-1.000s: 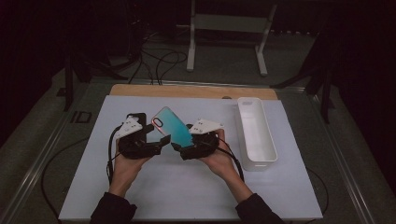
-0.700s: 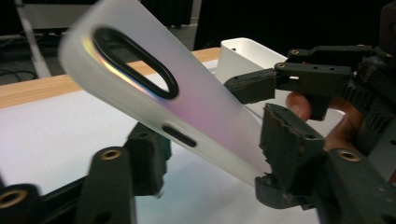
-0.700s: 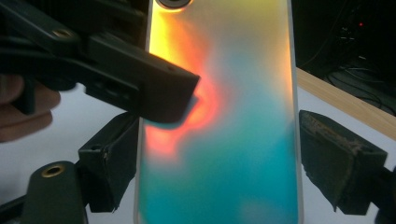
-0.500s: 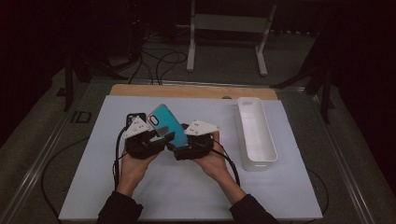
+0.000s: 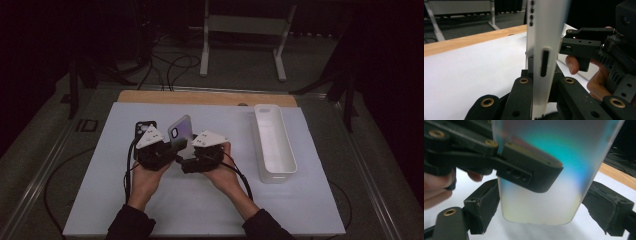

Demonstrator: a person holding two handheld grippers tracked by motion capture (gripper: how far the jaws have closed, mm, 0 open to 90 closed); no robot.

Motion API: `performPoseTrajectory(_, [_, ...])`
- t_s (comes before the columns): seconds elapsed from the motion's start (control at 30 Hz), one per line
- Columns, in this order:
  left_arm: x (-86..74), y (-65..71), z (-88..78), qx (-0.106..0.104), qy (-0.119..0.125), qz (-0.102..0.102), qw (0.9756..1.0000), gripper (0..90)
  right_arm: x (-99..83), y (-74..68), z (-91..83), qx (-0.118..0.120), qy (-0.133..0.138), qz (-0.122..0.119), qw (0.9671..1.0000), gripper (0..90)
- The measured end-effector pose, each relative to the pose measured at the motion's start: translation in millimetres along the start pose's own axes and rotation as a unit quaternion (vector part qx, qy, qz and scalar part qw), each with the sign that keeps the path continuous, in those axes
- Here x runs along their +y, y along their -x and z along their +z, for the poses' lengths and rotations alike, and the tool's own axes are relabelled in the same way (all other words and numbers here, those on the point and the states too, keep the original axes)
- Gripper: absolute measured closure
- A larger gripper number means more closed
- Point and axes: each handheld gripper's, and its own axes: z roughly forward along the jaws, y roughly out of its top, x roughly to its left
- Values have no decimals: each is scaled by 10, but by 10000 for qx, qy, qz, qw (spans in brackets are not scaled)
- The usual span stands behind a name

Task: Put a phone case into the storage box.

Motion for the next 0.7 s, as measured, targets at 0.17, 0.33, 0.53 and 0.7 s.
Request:
performPoseTrajectory(0.17, [7,5,-12,-3,26,26,10000,860,-8,18,-21,167,-43,-27,9998,109])
performPoseTrajectory(0.33, [9,11,-18,33,27,65,10000,860,-23,32,-43,253,-163,-53,9995,96])
performPoseTrajectory(0.53, [6,14,-38,117,16,113,9999,860,-49,85,-89,261,-321,-90,9991,80])
performPoseTrajectory(0.7, [4,9,-40,153,6,123,9998,859,-60,121,-148,276,-458,-129,9985,79])
